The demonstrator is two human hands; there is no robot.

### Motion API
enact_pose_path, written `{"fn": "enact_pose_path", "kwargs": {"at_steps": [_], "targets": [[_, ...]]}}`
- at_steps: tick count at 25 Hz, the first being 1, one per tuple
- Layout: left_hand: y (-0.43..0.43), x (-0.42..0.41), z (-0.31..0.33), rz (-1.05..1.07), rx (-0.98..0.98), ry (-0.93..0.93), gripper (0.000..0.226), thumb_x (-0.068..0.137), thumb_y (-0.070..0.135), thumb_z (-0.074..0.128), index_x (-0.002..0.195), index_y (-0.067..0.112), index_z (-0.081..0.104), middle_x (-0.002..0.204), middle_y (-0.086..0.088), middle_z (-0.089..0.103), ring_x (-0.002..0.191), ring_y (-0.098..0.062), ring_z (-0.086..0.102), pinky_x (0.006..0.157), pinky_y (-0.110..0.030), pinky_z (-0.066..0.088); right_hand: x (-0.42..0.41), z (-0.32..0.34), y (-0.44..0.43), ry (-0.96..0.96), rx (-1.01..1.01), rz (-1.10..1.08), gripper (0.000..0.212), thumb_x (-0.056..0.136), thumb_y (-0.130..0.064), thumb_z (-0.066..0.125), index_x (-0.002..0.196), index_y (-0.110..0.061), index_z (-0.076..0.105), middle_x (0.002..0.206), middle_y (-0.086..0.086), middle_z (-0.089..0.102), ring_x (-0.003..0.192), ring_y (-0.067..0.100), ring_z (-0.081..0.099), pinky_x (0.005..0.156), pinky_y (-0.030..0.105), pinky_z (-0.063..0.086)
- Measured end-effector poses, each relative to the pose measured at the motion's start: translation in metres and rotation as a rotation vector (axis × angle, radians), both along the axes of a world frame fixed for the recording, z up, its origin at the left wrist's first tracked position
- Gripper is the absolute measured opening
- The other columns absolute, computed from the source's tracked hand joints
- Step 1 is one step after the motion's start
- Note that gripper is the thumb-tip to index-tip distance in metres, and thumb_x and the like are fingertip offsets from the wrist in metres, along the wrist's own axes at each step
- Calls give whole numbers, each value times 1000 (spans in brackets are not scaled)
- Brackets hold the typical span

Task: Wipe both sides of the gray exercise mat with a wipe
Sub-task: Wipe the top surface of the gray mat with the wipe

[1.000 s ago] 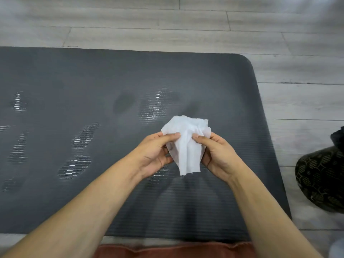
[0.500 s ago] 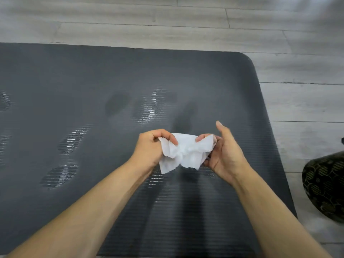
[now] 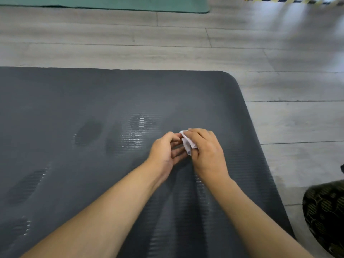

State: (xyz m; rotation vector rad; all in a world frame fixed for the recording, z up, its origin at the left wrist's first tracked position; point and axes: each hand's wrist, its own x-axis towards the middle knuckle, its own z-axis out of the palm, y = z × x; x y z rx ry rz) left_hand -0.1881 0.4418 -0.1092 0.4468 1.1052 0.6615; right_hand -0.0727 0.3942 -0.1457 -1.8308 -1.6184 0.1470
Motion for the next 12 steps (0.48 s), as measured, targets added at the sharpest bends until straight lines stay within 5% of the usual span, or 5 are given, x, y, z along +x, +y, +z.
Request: {"fn": "enact_pose_path", "kwargs": {"at_steps": [4,8,12], "targets": [[41,32,-16,-118,4,-64,34,96,11,44,121,7,67,126,-15,70,113,-31,66,103,-49,53,50,-6,44,-242,93,-65,33,88,-15,51,115,-13,69,118,5,64,105,24,55,87,31,49],[85,46,-52,-565,697,710,34,97,17,51,129,23,59,133,0,61,122,-22,56,109,-39,43,81,-37,90,-323,-163,-54,38,92,-23,42,122,-16,63,124,1,62,115,27,55,91,35,42],[126,40,-86,-807,1232,1184,50,101,29,42,150,23,43,157,-1,39,143,-27,36,116,-40,29,69,-93,77,-219,-314,-59,54,102,-39,30,154,-25,24,160,-7,21,148,9,13,121,37,14]]}}
